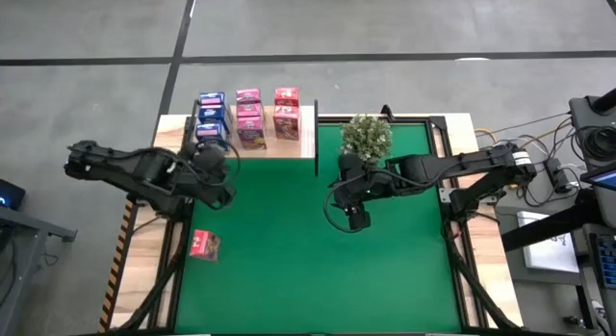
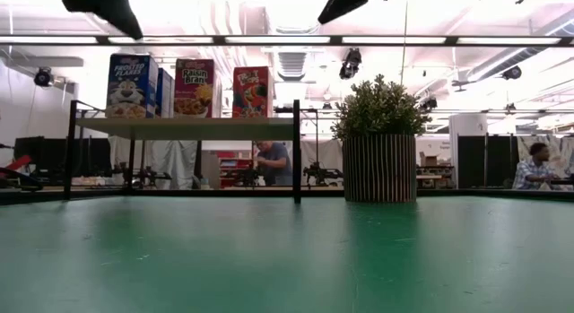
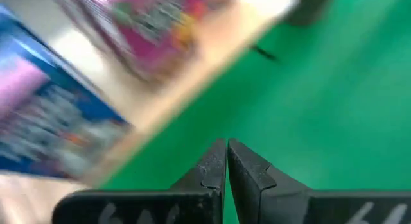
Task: Stack cereal on shelf
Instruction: Put the red cereal box on the shelf
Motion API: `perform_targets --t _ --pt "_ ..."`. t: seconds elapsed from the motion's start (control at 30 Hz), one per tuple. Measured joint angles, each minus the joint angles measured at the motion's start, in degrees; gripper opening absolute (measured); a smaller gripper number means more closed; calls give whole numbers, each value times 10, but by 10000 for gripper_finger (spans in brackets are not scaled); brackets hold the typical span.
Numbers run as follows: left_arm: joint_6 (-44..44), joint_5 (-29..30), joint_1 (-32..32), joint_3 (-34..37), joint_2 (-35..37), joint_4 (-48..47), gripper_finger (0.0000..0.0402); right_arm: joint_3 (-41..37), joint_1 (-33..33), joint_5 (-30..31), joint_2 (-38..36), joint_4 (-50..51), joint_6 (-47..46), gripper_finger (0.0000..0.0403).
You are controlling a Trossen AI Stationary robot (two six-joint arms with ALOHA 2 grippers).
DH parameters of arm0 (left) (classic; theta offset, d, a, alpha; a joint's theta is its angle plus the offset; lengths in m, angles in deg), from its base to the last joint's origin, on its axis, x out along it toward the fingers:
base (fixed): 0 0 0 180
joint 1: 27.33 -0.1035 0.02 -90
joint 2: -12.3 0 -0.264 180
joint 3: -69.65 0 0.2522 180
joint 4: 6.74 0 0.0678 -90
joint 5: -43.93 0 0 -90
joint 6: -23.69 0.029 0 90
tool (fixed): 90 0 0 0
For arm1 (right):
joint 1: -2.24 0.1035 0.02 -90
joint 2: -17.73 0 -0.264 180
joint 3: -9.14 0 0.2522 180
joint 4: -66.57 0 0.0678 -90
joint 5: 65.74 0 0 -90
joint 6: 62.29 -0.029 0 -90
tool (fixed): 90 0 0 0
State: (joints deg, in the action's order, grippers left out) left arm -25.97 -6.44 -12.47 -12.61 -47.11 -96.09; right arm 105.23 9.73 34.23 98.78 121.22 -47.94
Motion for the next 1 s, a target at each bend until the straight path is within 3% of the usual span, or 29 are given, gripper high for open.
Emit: perform_targets --t 0.1,0.27,0.4,0.57,0.8,1.0 --pt "-75 -80 21 -44 -17 -1 0 -24 0 -17 0 -25 3 210" --pt "-162 -158 53 -63 -51 -4 0 -81 0 -75 0 -102 8 210" --pt "-255 -240 65 -55 -72 -20 1 -124 0 -75 0 -165 18 210" --pt "-358 -289 102 -49 -97 -27 23 -152 0 -74 -5 -200 28 210" --pt "-518 -357 180 -48 -131 -106 104 -189 0 -75 -34 -223 43 210" --pt "-623 -359 244 -19 -148 -115 199 -219 0 -75 -80 -234 44 210"
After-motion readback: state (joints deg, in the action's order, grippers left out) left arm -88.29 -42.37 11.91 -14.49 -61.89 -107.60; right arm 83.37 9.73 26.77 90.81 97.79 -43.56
